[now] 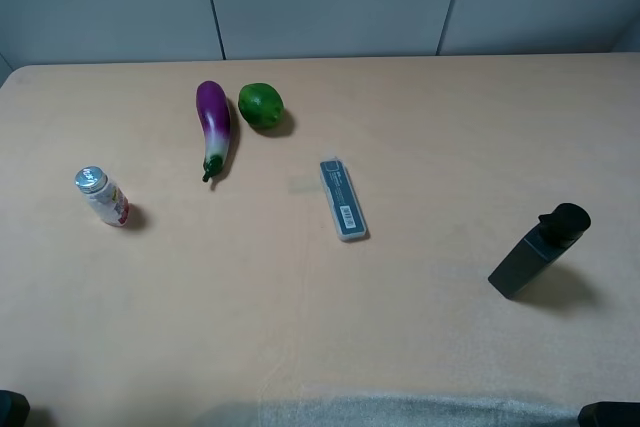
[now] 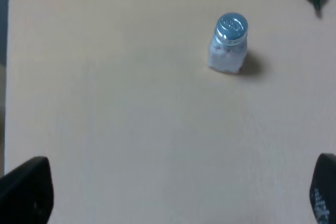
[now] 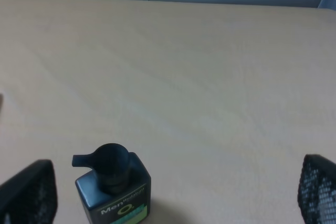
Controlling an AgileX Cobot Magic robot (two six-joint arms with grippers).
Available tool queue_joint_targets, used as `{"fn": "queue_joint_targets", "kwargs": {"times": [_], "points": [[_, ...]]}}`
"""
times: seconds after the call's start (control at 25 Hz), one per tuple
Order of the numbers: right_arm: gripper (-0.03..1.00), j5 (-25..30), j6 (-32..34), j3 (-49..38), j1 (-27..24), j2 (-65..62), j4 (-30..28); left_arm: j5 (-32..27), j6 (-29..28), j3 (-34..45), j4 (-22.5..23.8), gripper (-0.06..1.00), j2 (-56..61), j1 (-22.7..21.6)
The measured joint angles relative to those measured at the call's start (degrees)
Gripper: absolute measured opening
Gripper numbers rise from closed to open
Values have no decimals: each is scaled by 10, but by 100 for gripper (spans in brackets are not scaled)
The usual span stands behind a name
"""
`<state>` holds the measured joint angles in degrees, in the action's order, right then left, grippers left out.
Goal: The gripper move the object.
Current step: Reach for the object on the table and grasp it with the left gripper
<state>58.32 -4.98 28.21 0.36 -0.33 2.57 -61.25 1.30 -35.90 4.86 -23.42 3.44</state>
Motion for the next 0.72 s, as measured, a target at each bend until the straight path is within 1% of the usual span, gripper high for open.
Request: {"fn": "queue_joint_targets", "kwargs": {"times": [0.2,0.56,0.72], "points": [[69,0,0,0,0,0,0,1,3,-37,-8,97,-105,0],[69,0,0,0,0,0,0,7,40,-92,-30,97,-272,0],[69,0,0,0,0,0,0,26,45,-104,-39,97,-331,0]]}}
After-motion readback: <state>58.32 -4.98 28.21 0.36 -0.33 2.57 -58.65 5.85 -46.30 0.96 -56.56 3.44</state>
